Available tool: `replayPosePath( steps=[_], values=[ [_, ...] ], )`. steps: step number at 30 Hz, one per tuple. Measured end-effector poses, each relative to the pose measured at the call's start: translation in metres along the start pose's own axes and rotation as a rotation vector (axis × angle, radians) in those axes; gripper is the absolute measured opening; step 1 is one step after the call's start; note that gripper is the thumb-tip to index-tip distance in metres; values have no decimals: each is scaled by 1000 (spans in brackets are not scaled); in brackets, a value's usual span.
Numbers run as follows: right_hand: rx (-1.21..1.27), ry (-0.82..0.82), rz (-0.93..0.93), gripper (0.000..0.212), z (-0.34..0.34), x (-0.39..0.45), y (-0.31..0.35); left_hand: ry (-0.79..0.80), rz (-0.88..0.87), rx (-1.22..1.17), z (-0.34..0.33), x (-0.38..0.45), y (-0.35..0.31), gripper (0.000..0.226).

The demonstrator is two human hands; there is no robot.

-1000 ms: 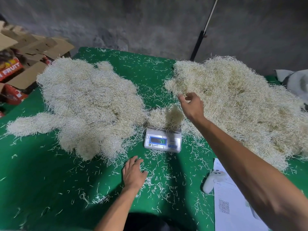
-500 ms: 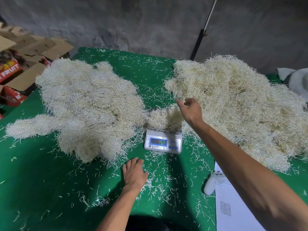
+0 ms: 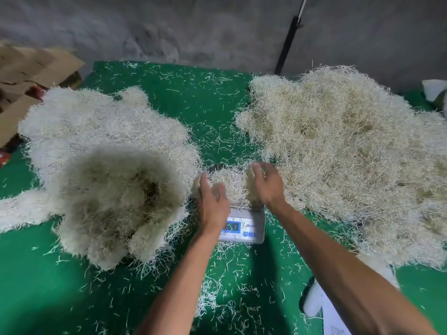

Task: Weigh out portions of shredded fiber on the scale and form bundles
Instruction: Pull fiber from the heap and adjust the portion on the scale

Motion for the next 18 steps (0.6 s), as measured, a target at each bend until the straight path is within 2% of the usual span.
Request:
replayPosePath(
  steps=[2, 4, 6, 8, 9, 10, 11, 13, 14, 16, 18],
  values=[
    [60, 27, 33, 45, -15, 8, 1, 19, 76, -8, -17, 21, 5, 56],
    [134, 123, -34, 44, -41, 9, -1, 68, 135, 14, -37, 35, 7, 38],
    [238, 160, -133, 49, -63, 4, -5, -4, 252, 31, -49, 44, 16, 34],
    [381, 95, -168, 54, -69, 2, -4, -92, 389, -224, -55, 48, 26, 30],
    [402, 65, -184, 63, -67, 2, 0, -82, 423, -388, -58, 48, 30, 28],
    [378, 44, -180, 70, -61, 6, 5, -61, 449, -519, -61, 48, 28, 31],
    [336, 30, -147, 66, -55, 9, 10, -60, 483, -621, -64, 47, 25, 36],
    [282, 36, -64, 39, -47, 8, 26, -76, 558, -735, -65, 49, 19, 45],
    [281, 50, -27, 31, -47, 1, 35, -24, 601, -770, -65, 51, 12, 48],
    [307, 90, 21, 22, -51, -23, 48, 68, 631, -769, -52, 53, -6, 57],
    [245, 130, 53, 31, -56, -43, 59, 122, 581, -657, -36, 61, -10, 66]
  ],
)
Point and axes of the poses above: each hand's wrist, its own x-axis towards the middle knuckle, its own z-axis out of the back of the hand, y = z × x, the point moved 4 cm from there along x, towards the middle knuckle, and after that the axes turned 7 degrees about -z, right-handed, at the moved point
